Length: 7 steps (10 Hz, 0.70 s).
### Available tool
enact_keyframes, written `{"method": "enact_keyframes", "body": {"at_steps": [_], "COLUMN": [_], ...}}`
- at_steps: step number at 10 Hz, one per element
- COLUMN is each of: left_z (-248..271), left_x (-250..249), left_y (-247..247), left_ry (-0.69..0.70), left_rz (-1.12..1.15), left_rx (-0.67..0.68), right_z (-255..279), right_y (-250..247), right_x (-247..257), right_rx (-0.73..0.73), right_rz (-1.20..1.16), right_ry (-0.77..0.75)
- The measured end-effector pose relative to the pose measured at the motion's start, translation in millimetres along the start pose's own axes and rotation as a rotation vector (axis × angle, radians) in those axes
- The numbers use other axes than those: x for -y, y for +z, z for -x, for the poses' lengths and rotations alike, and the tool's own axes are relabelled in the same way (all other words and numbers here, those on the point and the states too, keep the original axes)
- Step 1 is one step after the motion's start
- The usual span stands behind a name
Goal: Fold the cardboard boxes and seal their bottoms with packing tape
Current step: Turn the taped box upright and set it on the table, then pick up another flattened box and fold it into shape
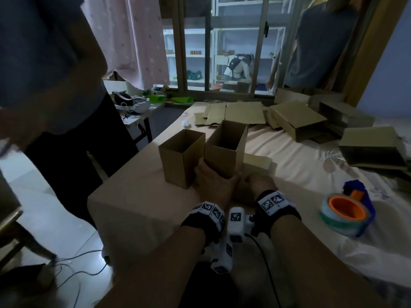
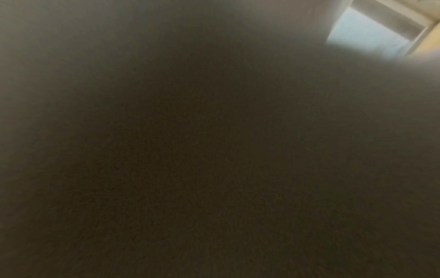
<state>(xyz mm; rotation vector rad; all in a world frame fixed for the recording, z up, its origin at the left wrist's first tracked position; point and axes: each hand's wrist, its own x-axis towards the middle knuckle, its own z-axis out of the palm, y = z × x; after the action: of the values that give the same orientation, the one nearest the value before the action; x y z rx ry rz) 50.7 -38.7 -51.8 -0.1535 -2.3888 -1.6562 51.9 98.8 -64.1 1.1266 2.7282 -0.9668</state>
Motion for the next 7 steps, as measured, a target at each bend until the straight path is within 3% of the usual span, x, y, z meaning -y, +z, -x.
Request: {"method": "enact_keyframes", "body": {"at_steps": [1, 3, 4, 5, 7], "left_z": [-1.8, -3.0, 6.3, 12.5, 19.3], "left_x": [0.6, 11.4, 14.9, 14.9, 14.0], "left_y": [-0.4, 4.2, 9.7, 10.2, 9.0], "left_ry": [-0.001, 0.052, -0.017, 0.019, -0.024], "left_rz": [0.09, 0.127, 0.041, -0.048, -0.055], "left_rx": [-0.01, 0.006, -0.011, -0.098, -0.116], "right_z": [-5.0, 41.2, 40.5, 42.4, 48.2], "right_y": [-3.0, -23.3, -18.5, -16.1, 1.1], "right_x": [-5.6, -25.1, -39.1, -40.2, -46.3], "right_rx": [0.027, -0.283, -0.402, -0.442, -0.493], "right_rz": [-0.011, -0.875, -0.927, -0.972, -0.919], "right_ry": [0.044, 0.296, 0.322, 0.319, 0.069]}}
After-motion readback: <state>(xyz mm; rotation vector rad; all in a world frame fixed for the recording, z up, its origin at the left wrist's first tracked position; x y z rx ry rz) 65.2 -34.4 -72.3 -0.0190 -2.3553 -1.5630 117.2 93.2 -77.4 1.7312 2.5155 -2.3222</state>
